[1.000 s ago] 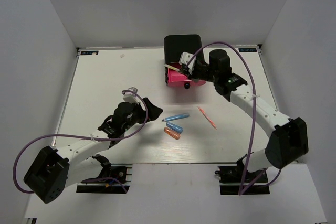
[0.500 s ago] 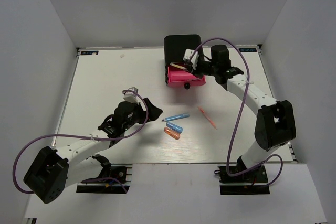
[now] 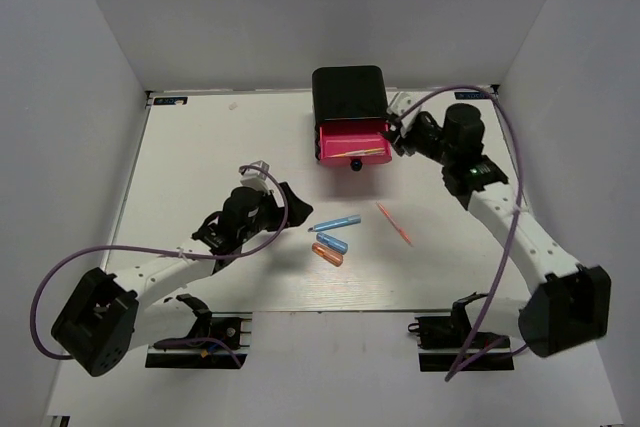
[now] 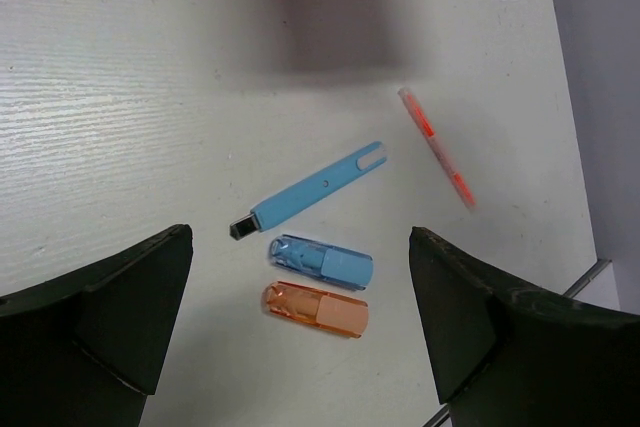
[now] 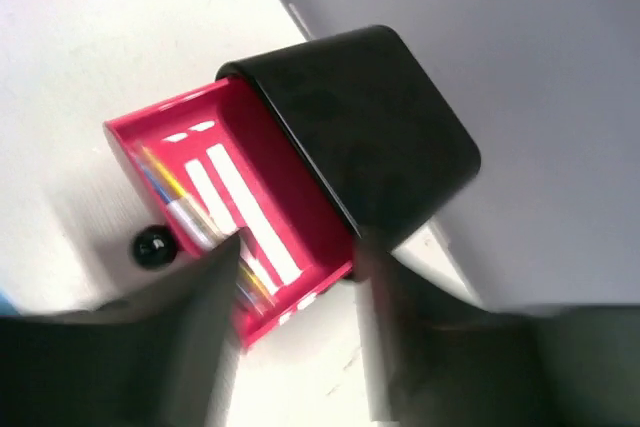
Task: Sort the stationery into containers
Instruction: Grab a piece of stationery with the right arm
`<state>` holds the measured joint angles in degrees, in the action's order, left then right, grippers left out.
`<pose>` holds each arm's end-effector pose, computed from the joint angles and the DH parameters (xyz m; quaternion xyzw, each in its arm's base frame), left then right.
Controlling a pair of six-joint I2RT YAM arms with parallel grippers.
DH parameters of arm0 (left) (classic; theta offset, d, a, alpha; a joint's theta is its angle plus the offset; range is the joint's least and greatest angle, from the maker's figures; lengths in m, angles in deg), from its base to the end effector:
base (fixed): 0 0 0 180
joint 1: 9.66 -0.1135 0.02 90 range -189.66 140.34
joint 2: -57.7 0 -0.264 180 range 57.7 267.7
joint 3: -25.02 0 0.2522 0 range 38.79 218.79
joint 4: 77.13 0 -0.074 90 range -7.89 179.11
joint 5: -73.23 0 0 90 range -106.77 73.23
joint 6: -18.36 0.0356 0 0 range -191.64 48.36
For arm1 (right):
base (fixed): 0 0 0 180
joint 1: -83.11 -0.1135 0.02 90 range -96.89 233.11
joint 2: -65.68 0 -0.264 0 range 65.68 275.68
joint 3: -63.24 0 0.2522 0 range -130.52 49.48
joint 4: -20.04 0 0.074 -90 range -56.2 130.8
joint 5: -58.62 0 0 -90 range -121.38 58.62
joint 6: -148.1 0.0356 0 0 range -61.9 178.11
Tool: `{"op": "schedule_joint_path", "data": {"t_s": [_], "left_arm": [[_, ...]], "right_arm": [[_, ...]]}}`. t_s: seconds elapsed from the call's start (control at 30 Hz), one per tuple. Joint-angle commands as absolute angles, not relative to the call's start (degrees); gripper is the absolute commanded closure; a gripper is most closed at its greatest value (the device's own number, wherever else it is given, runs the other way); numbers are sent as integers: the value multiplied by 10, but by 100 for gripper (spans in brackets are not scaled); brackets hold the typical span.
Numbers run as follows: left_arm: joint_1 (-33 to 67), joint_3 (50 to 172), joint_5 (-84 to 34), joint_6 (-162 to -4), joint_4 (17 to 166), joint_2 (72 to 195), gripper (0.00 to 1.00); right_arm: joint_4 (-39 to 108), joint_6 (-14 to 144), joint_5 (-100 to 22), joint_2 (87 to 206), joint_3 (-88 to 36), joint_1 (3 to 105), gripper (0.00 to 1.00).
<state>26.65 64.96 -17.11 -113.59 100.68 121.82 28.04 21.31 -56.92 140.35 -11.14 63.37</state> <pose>0.1877 -0.1382 0.1990 -0.0402 0.8488 -0.3346 0.4073 0.2842 0.1183 0.3515 -0.4767 0.5812 0.0708 0.6557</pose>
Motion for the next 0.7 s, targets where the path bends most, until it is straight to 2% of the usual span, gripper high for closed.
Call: {"op": "schedule_joint_path", "data": {"t_s": [0.0,0.03,0.07,0.1,0.27,0.37,0.4,0.43,0.53,0.67], "left_arm": [[264,672,-182,-1119,998,1226,1],[264,672,-182,-1119,1004,1226,1],[264,672,-182,-1119,1004,1226,1],[264,677,-182,-1114,1004,1232,1],[264,683,-187,-1108,1009,1248,1],[264,683,-192,-1108,1009,1255,1],[264,683,-192,-1108,1009,1255,1],[264,683,-192,-1108,1009,1255,1],[264,683,-192,-1108,1009,1255,1],[264,683,-186,-1108,1004,1241,1]], "right_arm": [[303,301,-517,1350,-86,650,57],[333,303,-527,1327,-84,658,73],[382,291,-546,1316,-70,664,96],[417,278,-554,1305,-47,666,100],[533,241,-595,1253,47,669,100],[562,244,-586,1281,79,669,75],[560,242,-583,1288,89,668,61],[561,232,-579,1292,95,669,54],[538,221,-562,1311,125,665,46],[507,225,-542,1357,141,664,42]]}}
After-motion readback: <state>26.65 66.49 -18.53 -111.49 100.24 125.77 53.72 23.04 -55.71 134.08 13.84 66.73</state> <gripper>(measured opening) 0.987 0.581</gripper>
